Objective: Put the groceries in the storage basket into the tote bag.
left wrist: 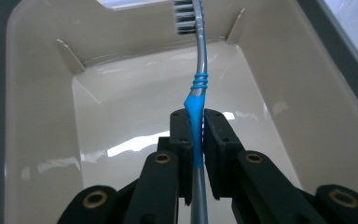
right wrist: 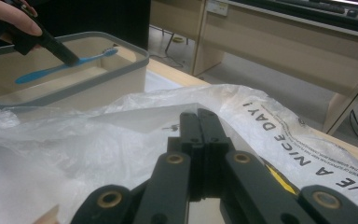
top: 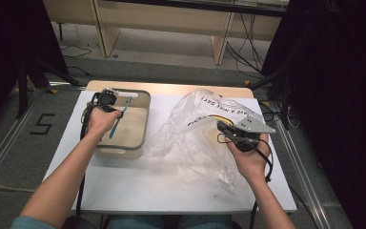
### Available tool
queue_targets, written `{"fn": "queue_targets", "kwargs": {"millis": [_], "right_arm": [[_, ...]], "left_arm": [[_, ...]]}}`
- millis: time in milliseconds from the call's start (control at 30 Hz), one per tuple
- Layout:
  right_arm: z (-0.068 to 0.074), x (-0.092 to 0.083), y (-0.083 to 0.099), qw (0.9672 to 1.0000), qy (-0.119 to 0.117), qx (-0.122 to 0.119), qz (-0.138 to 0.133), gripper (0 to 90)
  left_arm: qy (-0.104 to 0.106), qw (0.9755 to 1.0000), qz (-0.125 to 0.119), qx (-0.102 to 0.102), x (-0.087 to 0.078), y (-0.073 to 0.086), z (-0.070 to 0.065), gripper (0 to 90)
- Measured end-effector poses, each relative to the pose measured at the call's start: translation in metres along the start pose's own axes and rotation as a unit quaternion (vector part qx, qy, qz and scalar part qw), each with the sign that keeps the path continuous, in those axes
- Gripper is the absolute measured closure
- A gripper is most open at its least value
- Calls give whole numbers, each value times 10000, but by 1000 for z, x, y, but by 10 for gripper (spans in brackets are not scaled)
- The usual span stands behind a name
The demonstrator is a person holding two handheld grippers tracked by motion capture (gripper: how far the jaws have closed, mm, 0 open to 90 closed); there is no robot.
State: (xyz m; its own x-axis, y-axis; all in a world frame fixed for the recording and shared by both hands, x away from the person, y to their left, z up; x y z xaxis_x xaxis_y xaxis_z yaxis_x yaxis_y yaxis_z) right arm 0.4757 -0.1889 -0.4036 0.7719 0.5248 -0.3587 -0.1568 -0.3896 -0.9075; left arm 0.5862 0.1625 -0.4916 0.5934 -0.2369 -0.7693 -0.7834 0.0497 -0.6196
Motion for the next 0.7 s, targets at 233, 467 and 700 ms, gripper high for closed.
{"fn": "queue_targets", "kwargs": {"millis": [233, 467, 700], "right_arm": [[1, 0, 0, 10000, -7, -7, -5, 900], [0, 0, 0, 10000, -5, -7, -4, 900], [0, 0, 0, 10000, -4, 9, 5, 900]], "left_arm": [[78, 9999, -109, 107, -10, -2, -4, 820], [121, 9997, -197, 116, -17, -4, -6, 820], [198, 9991, -317, 218, -28, -8, -13, 820]]}}
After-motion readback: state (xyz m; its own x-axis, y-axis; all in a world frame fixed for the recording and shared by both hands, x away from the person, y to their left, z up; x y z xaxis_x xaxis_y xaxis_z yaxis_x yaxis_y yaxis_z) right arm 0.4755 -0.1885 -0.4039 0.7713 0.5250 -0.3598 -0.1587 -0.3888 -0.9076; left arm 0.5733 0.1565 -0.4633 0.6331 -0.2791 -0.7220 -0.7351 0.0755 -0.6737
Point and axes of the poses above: each handheld gripper's, and its own axes: x roughly forward along the jaws, y roughly out of its underside, z roughly to its left, the point moved 10 cm from there along x, roughly forward along the jaws, and after that the axes turned 6 degrees about -x, right-handed, at the moved point
